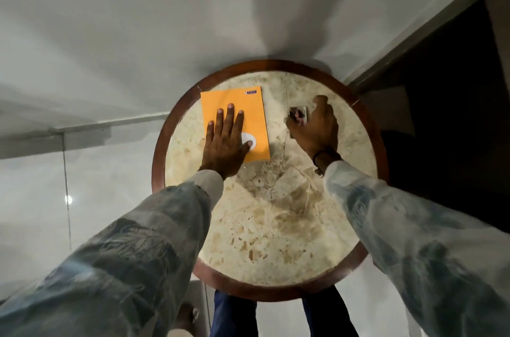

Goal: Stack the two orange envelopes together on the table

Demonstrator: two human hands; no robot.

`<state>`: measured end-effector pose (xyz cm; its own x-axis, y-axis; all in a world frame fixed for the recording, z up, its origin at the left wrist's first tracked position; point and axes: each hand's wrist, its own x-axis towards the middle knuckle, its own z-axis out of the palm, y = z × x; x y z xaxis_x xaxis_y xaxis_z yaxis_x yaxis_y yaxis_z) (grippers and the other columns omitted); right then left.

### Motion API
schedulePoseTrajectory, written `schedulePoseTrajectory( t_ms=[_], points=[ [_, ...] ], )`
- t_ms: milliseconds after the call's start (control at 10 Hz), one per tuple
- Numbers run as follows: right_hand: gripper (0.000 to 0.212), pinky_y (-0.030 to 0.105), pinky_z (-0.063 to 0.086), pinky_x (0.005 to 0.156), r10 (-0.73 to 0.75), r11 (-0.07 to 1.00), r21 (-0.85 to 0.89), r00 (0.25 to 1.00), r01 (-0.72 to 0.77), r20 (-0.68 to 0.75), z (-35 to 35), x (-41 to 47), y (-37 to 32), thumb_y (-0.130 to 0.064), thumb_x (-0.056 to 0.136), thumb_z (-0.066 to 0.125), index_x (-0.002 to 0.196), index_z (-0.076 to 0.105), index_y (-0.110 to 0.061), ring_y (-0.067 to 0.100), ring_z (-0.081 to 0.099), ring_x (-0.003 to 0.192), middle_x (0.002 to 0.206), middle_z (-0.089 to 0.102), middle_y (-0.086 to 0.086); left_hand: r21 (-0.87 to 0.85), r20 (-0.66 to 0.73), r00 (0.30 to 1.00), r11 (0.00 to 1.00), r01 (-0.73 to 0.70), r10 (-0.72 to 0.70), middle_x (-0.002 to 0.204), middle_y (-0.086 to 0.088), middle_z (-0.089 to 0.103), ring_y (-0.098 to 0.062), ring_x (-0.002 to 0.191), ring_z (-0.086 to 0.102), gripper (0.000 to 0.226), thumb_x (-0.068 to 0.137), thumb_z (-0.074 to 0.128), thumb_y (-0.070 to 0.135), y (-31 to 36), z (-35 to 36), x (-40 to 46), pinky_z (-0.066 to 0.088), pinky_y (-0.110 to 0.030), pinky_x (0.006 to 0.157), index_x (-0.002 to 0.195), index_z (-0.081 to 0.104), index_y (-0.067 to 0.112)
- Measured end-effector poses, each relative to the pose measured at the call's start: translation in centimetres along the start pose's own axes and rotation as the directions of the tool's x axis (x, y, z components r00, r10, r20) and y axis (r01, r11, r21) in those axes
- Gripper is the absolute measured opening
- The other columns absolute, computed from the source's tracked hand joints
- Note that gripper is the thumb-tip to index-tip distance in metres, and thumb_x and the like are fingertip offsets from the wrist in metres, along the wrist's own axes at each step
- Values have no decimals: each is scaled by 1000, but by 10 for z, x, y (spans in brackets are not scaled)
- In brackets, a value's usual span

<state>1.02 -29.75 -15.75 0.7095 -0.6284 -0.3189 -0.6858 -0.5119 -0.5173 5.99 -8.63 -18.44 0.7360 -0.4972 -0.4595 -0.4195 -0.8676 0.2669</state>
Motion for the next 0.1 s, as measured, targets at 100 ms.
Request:
schedulePoseTrajectory(
  t_ms=[100],
  points=[
    [52,16,54,72,-17,960,275,989,57,-146,-55,-7,-14,-45,77,83,114,62,-16,14,71,86,101,75,5,22,-33,999,1000,7,-6,175,-6,-15,-30,163,-13,76,107,26,53,10,-26,-12,3,-54,133,166,-5,17]
  ],
)
